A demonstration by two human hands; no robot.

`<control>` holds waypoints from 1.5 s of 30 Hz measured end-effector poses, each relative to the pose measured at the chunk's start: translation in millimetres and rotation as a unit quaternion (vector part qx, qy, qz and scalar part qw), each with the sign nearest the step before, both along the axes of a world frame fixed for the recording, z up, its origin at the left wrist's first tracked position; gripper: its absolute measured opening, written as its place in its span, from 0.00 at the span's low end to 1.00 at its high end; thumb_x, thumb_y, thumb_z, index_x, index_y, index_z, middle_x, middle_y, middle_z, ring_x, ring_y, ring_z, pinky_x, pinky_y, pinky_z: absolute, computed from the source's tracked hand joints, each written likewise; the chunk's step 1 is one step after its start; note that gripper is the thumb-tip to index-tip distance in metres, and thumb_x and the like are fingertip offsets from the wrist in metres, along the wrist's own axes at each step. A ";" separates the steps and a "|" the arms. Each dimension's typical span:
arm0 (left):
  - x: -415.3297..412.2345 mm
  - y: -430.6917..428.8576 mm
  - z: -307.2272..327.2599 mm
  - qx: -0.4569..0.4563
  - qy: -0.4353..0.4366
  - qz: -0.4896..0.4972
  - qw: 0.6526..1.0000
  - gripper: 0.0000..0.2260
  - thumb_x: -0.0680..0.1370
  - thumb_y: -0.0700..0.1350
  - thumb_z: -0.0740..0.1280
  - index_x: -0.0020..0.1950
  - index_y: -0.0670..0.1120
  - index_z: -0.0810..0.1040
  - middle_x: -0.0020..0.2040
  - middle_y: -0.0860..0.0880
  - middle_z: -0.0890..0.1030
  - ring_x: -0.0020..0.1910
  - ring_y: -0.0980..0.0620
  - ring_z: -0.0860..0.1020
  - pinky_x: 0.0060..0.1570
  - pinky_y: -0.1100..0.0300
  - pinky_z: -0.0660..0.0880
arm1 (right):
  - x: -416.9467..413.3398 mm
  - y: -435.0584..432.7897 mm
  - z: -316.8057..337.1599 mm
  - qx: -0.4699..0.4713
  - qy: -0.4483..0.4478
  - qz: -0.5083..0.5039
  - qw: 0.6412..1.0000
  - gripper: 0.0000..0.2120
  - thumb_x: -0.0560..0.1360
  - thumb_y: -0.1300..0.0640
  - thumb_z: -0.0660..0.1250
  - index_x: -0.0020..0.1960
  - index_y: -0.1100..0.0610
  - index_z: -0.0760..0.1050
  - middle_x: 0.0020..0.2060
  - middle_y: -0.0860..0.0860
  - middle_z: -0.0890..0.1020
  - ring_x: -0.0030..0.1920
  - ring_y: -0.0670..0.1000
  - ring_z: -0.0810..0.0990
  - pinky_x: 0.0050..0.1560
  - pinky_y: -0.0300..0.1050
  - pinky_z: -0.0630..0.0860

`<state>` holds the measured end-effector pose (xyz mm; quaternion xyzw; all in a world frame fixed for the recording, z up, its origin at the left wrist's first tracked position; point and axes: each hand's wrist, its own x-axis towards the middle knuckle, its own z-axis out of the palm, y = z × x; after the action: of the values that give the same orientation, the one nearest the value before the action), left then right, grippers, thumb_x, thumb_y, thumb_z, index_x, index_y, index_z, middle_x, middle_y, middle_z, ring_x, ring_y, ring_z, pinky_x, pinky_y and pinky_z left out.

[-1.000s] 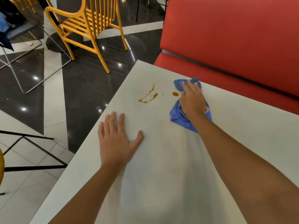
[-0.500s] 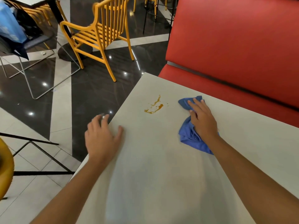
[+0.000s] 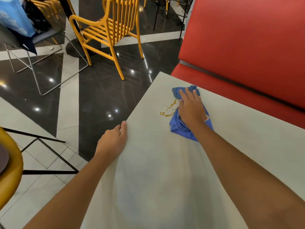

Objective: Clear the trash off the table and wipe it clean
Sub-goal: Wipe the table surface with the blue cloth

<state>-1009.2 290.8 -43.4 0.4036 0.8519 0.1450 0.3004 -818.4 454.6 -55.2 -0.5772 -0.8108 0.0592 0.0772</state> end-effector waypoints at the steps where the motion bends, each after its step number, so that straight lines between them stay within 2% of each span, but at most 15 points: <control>1: -0.3 0.2 -0.1 0.001 -0.008 0.003 1.000 0.28 0.81 0.59 0.42 0.64 0.45 0.73 0.51 0.46 0.78 0.47 0.49 0.73 0.54 0.52 0.69 | -1.8 -3.5 -0.7 0.003 0.000 0.026 1.000 0.22 0.82 0.57 0.50 0.75 0.56 0.54 0.75 0.54 0.56 0.75 0.56 0.52 0.73 0.47 0.48; 5: 0.5 0.8 1.0 -0.001 -0.015 0.006 1.000 0.28 0.81 0.59 0.42 0.64 0.45 0.73 0.47 0.50 0.75 0.46 0.51 0.72 0.50 0.56 0.67 | 13.5 -17.6 -2.7 -0.015 0.063 0.143 0.988 0.20 0.80 0.59 0.53 0.72 0.57 0.61 0.72 0.54 0.63 0.74 0.57 0.56 0.73 0.47 0.52; 9: -2.2 1.0 -1.9 0.001 -0.029 0.007 1.000 0.28 0.80 0.59 0.42 0.64 0.45 0.73 0.47 0.50 0.75 0.47 0.50 0.73 0.52 0.54 0.68 | 48.9 -20.4 -0.9 -0.045 0.134 0.182 0.973 0.19 0.79 0.60 0.57 0.69 0.56 0.68 0.70 0.51 0.67 0.72 0.51 0.59 0.67 0.32 0.52; 11: -3.6 1.5 -4.2 0.004 -0.039 0.007 0.999 0.28 0.80 0.59 0.42 0.63 0.45 0.73 0.48 0.49 0.77 0.46 0.50 0.74 0.51 0.55 0.69 | 57.4 -13.0 -0.9 -0.039 0.136 0.163 0.977 0.19 0.79 0.62 0.58 0.69 0.54 0.68 0.70 0.50 0.67 0.73 0.51 0.59 0.65 0.30 0.51; 14: -4.6 1.9 -7.4 0.010 -0.038 0.003 0.999 0.28 0.81 0.59 0.42 0.62 0.45 0.73 0.47 0.48 0.78 0.45 0.50 0.75 0.49 0.56 0.70 | 51.7 5.5 -2.8 -0.023 0.128 0.101 0.986 0.20 0.79 0.62 0.57 0.70 0.53 0.66 0.71 0.50 0.65 0.74 0.52 0.57 0.66 0.33 0.52; 17: -5.8 1.3 -11.3 0.020 -0.038 -0.001 0.999 0.27 0.80 0.59 0.42 0.61 0.46 0.74 0.46 0.48 0.79 0.45 0.51 0.76 0.48 0.56 0.70 | 33.8 27.1 -1.8 -0.018 0.107 0.041 0.993 0.20 0.81 0.60 0.55 0.72 0.53 0.62 0.73 0.51 0.62 0.75 0.53 0.54 0.70 0.42 0.54; 22: -8.8 3.0 -16.0 0.022 -0.046 -0.001 0.999 0.27 0.80 0.60 0.42 0.58 0.48 0.75 0.45 0.48 0.80 0.46 0.49 0.77 0.52 0.51 0.74 | -17.9 62.9 -1.2 -0.025 0.042 0.003 0.999 0.22 0.82 0.58 0.50 0.75 0.54 0.55 0.75 0.51 0.57 0.75 0.54 0.51 0.73 0.47 0.48; 28: -10.1 2.7 -17.4 0.021 -0.059 0.003 0.998 0.26 0.79 0.61 0.42 0.55 0.49 0.75 0.45 0.48 0.79 0.48 0.47 0.77 0.54 0.47 0.74 | -72.1 60.9 0.0 -0.020 -0.017 0.082 0.996 0.22 0.82 0.57 0.47 0.76 0.53 0.51 0.75 0.50 0.54 0.75 0.55 0.50 0.73 0.48 0.49; 35: -8.1 2.5 -13.0 0.021 -0.072 0.005 0.997 0.26 0.79 0.60 0.42 0.56 0.48 0.75 0.48 0.48 0.79 0.52 0.46 0.76 0.57 0.47 0.72 | -56.5 8.7 8.4 -0.079 0.099 0.203 0.971 0.19 0.81 0.60 0.51 0.72 0.53 0.63 0.73 0.48 0.62 0.74 0.50 0.55 0.68 0.38 0.54; 39: -7.8 1.8 -11.3 0.019 -0.070 0.010 0.997 0.27 0.79 0.61 0.42 0.55 0.49 0.76 0.47 0.48 0.79 0.49 0.46 0.76 0.55 0.48 0.73 | -18.6 -0.8 12.2 -0.114 0.107 0.253 0.955 0.19 0.81 0.61 0.55 0.70 0.53 0.65 0.72 0.47 0.63 0.74 0.48 0.55 0.63 0.28 0.51; 42: -7.7 1.8 -12.3 0.019 -0.080 0.012 0.997 0.28 0.79 0.61 0.42 0.56 0.48 0.76 0.47 0.48 0.80 0.48 0.47 0.78 0.55 0.48 0.74 | 9.5 0.3 11.1 -0.113 0.135 0.192 0.965 0.18 0.81 0.61 0.55 0.70 0.53 0.66 0.72 0.47 0.64 0.74 0.48 0.55 0.64 0.29 0.50; 45: -7.1 2.4 -12.9 0.020 -0.084 0.012 0.996 0.28 0.79 0.61 0.42 0.58 0.48 0.75 0.49 0.47 0.80 0.49 0.46 0.78 0.56 0.47 0.74 | 23.8 -11.2 5.5 -0.057 0.175 0.061 0.981 0.18 0.81 0.58 0.55 0.70 0.50 0.66 0.72 0.45 0.64 0.74 0.46 0.55 0.63 0.34 0.57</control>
<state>-1016.3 293.2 -56.3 0.3860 0.8253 0.1992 0.3609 -794.5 443.3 -49.8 -0.5111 -0.8137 0.2097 0.1809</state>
